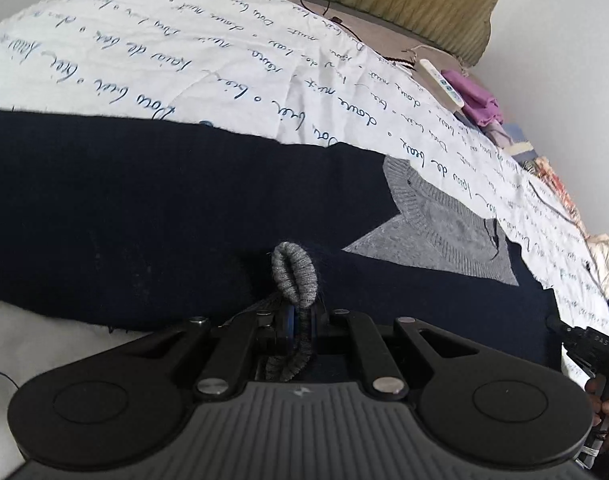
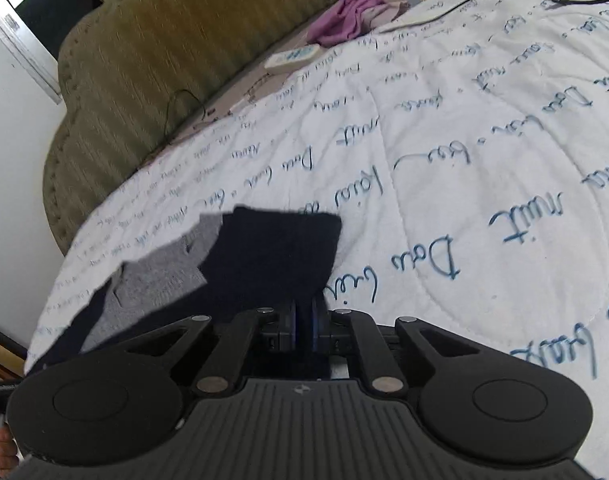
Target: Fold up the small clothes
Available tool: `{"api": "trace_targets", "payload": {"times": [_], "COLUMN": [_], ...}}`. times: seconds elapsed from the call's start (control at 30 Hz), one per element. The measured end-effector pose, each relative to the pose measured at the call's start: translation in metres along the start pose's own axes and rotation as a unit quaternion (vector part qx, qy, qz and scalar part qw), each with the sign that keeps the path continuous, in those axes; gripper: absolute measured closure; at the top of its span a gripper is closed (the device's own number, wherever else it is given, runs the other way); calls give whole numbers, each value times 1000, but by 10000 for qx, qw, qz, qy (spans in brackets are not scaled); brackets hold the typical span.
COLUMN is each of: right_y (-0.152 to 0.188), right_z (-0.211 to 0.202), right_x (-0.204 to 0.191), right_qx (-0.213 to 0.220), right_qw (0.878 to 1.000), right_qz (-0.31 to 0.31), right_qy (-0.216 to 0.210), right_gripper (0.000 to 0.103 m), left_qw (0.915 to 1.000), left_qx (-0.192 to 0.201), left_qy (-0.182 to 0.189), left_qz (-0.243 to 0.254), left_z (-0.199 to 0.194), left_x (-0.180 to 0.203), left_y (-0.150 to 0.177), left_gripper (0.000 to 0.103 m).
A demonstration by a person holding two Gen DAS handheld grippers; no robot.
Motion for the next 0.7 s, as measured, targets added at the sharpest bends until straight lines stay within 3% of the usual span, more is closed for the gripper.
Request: {"api": "trace_targets", "payload": {"times": [0.07,0.13,0.27,0.33,0.43,0.53,0.6,0.7], "right_y": [-8,-7,1,1,1,8,16,33], "right_z": [-10,-4,-1,-2,-18,-41,-44,-19], "right_x": [7,19,20,15,1,-25,-44,-70], "right_qx": [166,83,126,155,515,992,1033,736], "right_qw": [9997,9994,9993,9989,9968,9930,9912,9872], "right_qz": [147,293,311,230,86,-437,-754,-1347], "right_qy": [-78,154,185,375,612,467,328,425], "right_gripper": [95,98,96,82,66,66,66,62], "left_qw": [10000,9999,9997,9997,9982,9849,9753,9788], "left_qx": [9,62,121,169,477,1466,1929,1743], "left_qy": [14,-27,-111,-94,-353,-895,-1022,-774], "left_qz": [-8,80,164,120,-7,201,344,752], "left_z": [2,5,3,-4,-34,-76,-87,-64], "left_x": [-2,0,2,1,-2,7,23,58], "left_y": [2,4,5,5,7,12,14,17], "left_gripper": [96,96,94,91,71,26,25,25]}}
Point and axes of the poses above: each gripper's, at about its wrist camera, not at the fingertips, and z roughly the way its jaws point, x to its right, y to its underside, the point moved 3 cm from there along z, roughly the way its jaws point, and after that the axes turned 9 degrees about z, right-handed, at the moved point
